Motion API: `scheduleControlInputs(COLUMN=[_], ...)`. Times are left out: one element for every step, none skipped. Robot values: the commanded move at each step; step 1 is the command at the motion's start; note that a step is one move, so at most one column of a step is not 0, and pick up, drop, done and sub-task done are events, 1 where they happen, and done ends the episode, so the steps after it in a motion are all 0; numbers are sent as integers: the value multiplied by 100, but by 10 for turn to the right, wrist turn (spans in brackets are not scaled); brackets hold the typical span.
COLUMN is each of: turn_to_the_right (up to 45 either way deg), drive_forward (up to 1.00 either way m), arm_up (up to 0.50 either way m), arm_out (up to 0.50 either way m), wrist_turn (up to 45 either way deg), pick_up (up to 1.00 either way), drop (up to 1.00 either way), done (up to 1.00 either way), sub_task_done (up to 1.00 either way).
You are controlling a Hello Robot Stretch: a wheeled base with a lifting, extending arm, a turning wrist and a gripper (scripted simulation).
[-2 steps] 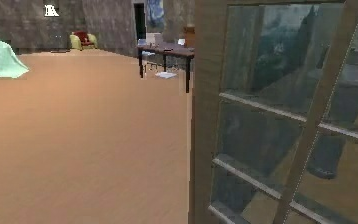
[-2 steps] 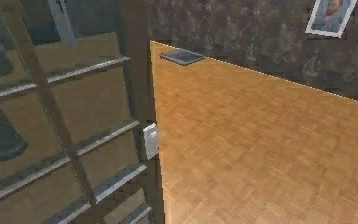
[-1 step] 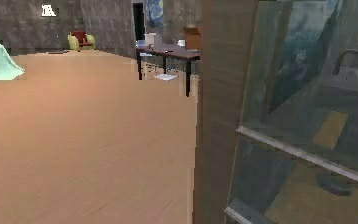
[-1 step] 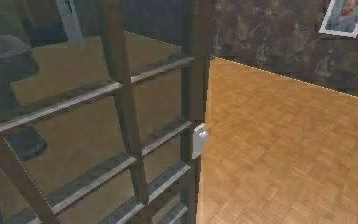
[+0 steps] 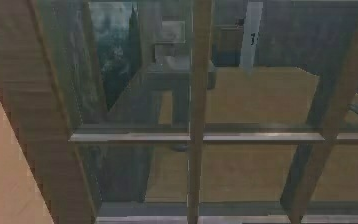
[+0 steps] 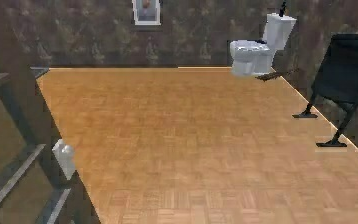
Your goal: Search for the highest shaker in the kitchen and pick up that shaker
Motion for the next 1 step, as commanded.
scheduleControlInputs(turn_to_the_right=[450], drive_forward=[0], arm_up=[0], arm_out=[0], wrist_turn=[0], pick_up=[0], drop=[0], done=[0], sub_task_done=[0])
